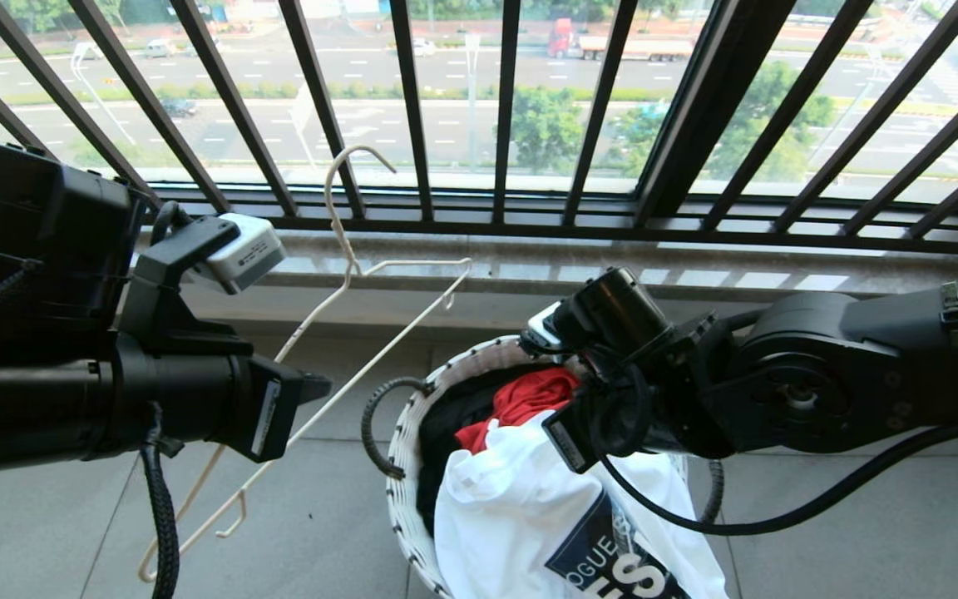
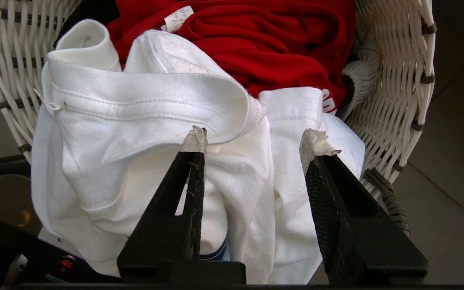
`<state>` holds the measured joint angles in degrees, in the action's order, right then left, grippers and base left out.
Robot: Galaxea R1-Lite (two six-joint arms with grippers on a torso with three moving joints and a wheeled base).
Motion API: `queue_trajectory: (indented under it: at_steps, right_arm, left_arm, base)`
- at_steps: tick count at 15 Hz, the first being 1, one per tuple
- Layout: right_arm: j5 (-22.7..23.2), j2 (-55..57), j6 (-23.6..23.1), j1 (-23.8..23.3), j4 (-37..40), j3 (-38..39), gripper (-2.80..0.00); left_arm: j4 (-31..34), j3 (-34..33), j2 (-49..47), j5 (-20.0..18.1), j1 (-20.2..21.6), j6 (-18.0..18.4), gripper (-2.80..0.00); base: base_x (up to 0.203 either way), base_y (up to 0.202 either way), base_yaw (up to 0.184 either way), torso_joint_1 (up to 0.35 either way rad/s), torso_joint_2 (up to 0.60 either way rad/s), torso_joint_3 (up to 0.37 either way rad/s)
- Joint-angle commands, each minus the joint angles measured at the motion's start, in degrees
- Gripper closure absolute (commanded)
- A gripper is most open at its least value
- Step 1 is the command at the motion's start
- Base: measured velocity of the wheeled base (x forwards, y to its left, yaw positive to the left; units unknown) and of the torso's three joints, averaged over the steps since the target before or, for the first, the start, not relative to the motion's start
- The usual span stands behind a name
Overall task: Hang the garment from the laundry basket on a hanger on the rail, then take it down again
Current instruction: Pick up clothes from the basket
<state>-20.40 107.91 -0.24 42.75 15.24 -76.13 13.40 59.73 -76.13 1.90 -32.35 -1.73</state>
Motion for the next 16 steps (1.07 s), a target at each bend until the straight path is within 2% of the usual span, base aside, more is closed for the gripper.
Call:
queue_trajectory:
  at_steps: [1,4,11,16]
  right_arm:
    - [2.95,-0.08,-0.89,-0.92,-1.56,0.79,-2.8]
    - [4.5,0.81,-2.66,-2.15,-4.26,1.69,-2.8]
    - [9.69,2.06,-5.56,-2.76,-4.43,3.18,-2.8]
    - [9.93,2.89,-5.23,-2.76,-7.11,2.7,-2.8]
  left_arm:
    - [0.05,-0.03,-0.42,0.04,-0.03,-0.03,0.0]
    - [0.05,-0.25,-0.33,0.04,0.01,-0.03,0.0]
    - [-0.04,-1.64,-0.33,0.12,0.02,-0.1,0.0]
    - [-0.13,-1.86,-0.21,0.12,0.36,0.06,0.0]
  base:
    - [0.0,0.0,0.0,0.0,0.0,0.0]
    - [0.0,0.0,0.0,0.0,0.0,0.0]
    - [0.0,0.0,0.0,0.0,0.0,0.0]
    - [0.0,0.0,0.0,0.0,0.0,0.0]
